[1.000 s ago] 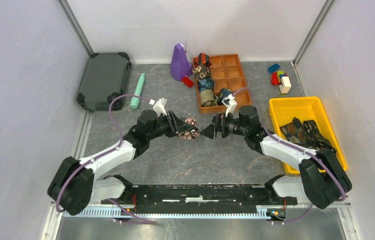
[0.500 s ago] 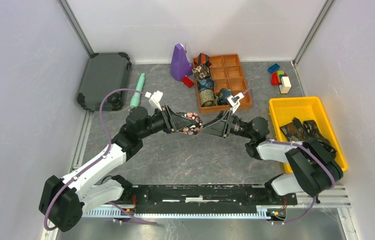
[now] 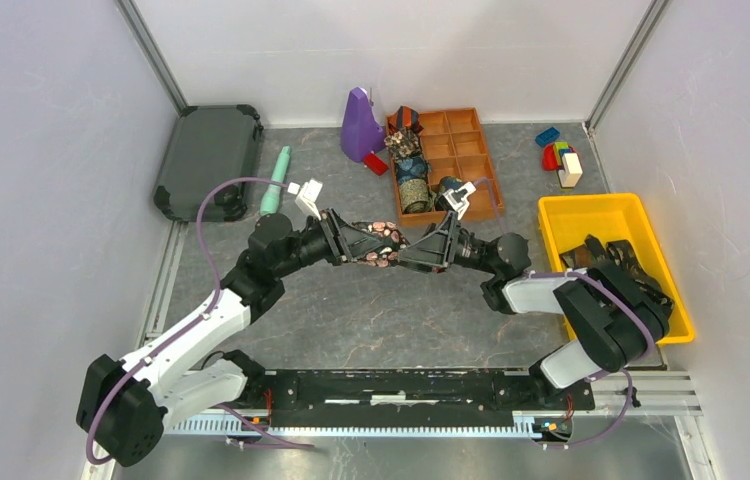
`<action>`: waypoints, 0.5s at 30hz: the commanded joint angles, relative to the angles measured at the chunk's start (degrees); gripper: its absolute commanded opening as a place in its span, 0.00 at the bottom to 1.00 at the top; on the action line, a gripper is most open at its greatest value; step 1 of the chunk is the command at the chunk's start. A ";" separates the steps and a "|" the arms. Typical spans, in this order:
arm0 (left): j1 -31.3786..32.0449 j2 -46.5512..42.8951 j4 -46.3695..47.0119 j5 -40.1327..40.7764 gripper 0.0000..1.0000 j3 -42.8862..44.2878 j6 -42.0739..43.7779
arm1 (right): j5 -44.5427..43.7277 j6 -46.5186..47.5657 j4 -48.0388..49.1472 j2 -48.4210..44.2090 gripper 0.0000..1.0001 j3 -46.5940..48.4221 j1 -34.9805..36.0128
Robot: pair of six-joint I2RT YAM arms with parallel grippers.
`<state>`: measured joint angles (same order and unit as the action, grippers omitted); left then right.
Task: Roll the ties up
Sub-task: Pick up the tie at the center of the board.
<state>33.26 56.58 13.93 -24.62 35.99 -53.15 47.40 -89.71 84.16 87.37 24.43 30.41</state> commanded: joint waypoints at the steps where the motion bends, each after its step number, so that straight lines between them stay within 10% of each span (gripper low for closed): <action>1: 0.43 -1.07 4.30 -1.65 0.30 1.74 -2.49 | 0.00 2.58 15.17 -1.33 0.98 4.36 2.11; 15: 1.28 -1.26 5.73 -1.48 0.30 0.45 -2.41 | -0.29 6.71 7.07 0.43 0.69 9.45 4.40</action>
<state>33.76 55.88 18.61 -24.60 35.99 -54.00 47.37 -85.78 84.36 88.16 30.22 33.39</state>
